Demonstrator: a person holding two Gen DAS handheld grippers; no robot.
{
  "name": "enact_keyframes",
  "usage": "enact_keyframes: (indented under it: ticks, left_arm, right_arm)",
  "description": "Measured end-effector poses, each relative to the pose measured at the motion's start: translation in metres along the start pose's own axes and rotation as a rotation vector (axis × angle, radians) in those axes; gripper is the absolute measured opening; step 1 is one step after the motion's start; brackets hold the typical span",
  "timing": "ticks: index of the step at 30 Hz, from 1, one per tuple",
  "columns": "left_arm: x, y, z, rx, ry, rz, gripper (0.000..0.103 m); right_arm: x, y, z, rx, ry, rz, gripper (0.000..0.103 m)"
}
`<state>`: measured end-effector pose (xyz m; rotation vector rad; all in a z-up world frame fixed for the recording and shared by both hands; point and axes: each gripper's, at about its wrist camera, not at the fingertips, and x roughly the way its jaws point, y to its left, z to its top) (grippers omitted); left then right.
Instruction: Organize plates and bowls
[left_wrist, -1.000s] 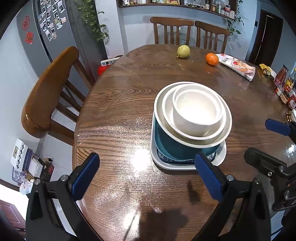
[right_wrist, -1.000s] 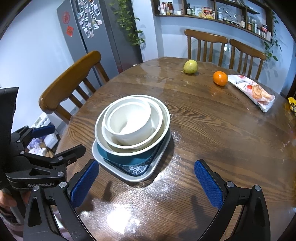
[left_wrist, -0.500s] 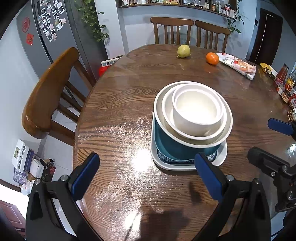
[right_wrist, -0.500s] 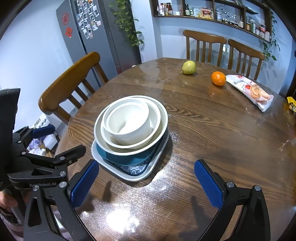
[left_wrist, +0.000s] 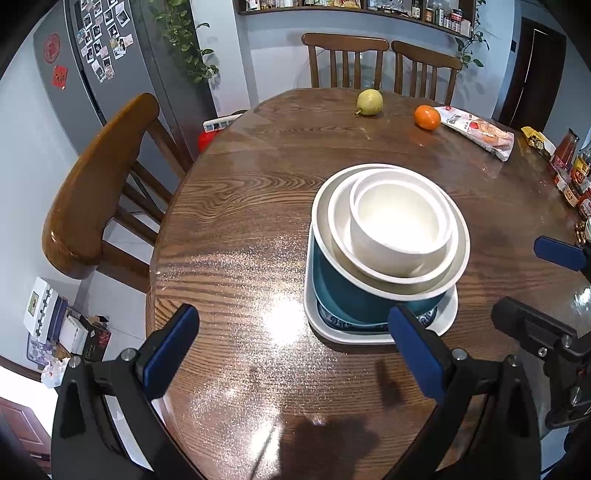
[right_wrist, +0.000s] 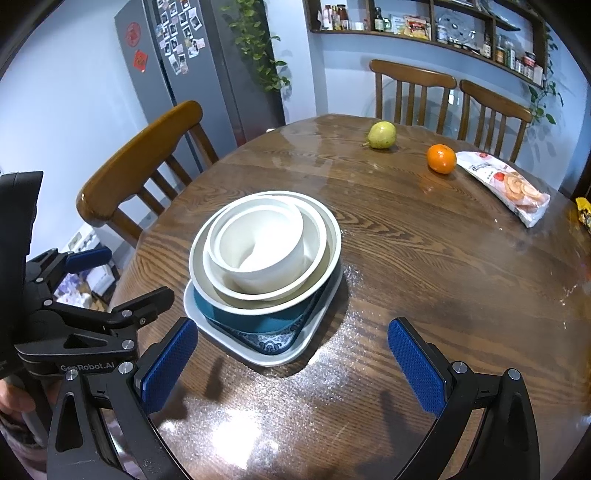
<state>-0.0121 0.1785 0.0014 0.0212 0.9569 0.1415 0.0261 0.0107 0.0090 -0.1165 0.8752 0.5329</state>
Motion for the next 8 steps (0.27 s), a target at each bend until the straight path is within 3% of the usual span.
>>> enact_keyframes:
  ticks: [8]
  left_arm:
    - [0.0025,0.0014,0.0014,-0.004,0.006,0.010,0.102]
  right_arm:
    - [0.0028,0.0007,0.0026,-0.003,0.001,0.003,0.103]
